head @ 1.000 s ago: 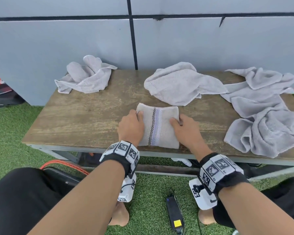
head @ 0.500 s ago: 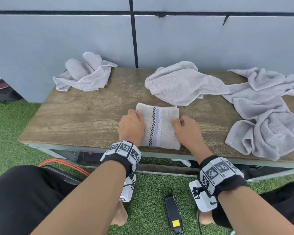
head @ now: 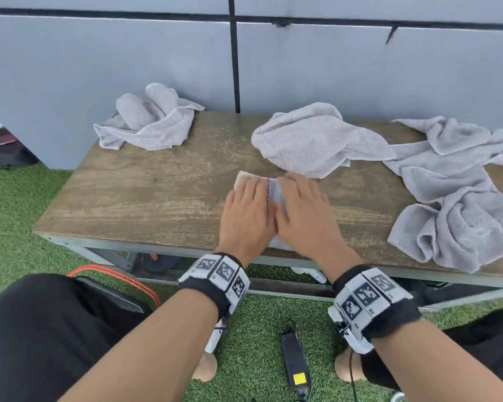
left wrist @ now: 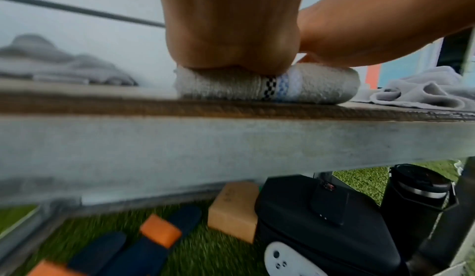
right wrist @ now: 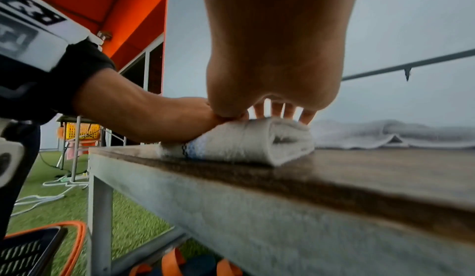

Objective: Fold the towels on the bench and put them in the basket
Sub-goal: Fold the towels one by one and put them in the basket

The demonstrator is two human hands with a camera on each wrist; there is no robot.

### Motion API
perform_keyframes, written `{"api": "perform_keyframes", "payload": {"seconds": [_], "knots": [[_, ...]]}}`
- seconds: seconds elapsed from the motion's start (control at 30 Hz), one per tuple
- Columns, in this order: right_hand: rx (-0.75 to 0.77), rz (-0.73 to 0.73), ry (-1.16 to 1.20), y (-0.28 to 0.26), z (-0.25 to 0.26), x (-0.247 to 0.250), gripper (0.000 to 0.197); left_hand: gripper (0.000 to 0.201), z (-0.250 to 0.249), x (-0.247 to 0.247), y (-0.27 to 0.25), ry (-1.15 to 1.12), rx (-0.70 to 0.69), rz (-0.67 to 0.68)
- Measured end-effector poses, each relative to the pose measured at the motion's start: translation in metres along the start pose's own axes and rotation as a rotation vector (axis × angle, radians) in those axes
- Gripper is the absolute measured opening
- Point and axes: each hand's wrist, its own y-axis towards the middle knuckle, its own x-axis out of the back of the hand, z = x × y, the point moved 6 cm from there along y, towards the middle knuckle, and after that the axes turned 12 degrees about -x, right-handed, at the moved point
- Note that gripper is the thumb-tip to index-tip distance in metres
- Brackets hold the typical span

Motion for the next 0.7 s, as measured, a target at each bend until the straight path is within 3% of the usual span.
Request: {"api": "perform_keyframes", "payload": {"seconds": [0.07,0.13,0.4,0.6,0.7], "knots": [[0.009,0.194,-0.033,-0.001,-0.002,-0.027,0.053,0.057,0.005,-0.017,-0.006,-0.037,0.079,0.120],[-0.042,0.267,-0.019,0.001,-0.010,-0.041,0.056,0.058,0.010,-0.024,-0.006,-0.028,0.109,0.154],[-0.091,0.270,-0.081,0.006,-0.012,-0.043,0.057,0.059,0.020,-0.029,-0.001,-0.099,0.148,0.211],[-0.111,0.293,-0.179,0.007,-0.010,-0.036,0.060,0.060,0.040,-0.028,-0.005,-0.127,0.294,0.178],[-0.116,0.295,-0.257,0.005,-0.010,-0.027,0.062,0.068,0.057,-0.026,-0.010,-0.183,0.332,0.229]]}}
